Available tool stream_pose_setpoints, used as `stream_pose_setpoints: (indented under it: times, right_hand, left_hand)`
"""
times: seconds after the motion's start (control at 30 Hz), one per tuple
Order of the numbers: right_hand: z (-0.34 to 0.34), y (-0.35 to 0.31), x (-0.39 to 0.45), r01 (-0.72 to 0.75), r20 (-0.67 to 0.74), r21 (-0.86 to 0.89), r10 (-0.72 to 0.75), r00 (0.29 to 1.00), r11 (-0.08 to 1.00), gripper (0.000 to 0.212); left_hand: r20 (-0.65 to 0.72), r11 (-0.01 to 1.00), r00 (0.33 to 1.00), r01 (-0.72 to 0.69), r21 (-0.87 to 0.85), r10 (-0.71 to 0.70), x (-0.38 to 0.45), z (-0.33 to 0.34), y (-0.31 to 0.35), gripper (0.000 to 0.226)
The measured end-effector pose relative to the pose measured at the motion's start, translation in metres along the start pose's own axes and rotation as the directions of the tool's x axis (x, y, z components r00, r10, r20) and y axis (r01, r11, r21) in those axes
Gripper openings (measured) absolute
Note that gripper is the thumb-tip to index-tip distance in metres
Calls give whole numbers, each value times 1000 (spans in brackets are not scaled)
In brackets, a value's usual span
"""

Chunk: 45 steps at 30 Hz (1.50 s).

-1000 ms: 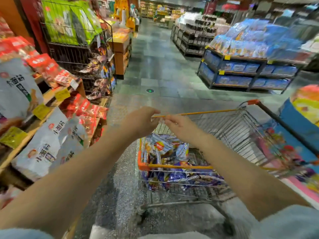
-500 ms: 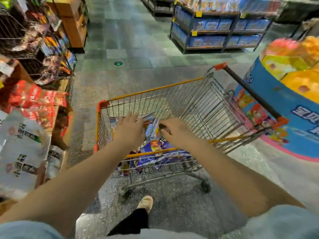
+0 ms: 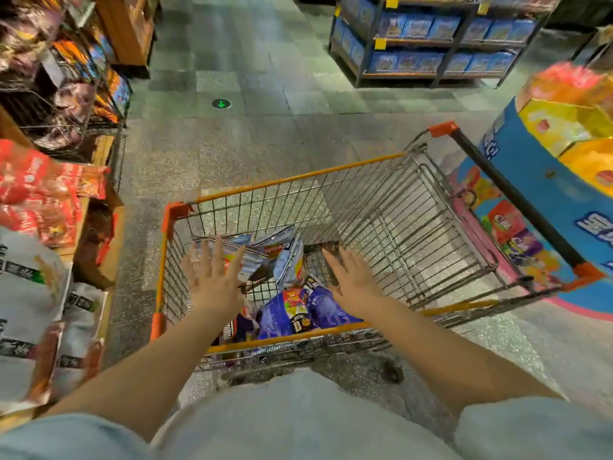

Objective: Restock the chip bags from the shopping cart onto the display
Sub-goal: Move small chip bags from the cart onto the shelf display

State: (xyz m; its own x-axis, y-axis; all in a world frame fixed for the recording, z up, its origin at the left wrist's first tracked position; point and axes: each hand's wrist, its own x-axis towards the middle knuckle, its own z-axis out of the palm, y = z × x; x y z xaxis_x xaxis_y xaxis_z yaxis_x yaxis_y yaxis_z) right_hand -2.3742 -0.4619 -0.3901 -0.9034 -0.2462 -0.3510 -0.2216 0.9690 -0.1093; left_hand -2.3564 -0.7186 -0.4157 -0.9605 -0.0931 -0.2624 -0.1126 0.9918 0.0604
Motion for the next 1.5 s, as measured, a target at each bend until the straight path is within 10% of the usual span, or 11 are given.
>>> stream_pose_setpoints:
  times: [0.87, 1.5]
  right_hand:
    - [14, -25, 78, 413, 135, -88, -400, 907, 907, 75]
    - [46, -25, 76, 305, 163, -50, -294, 942, 951, 73]
  left_hand:
    - [191, 916, 897, 394, 67, -400, 17, 64, -3, 111]
    - [488, 938, 804, 322, 127, -341, 56, 87, -9, 41]
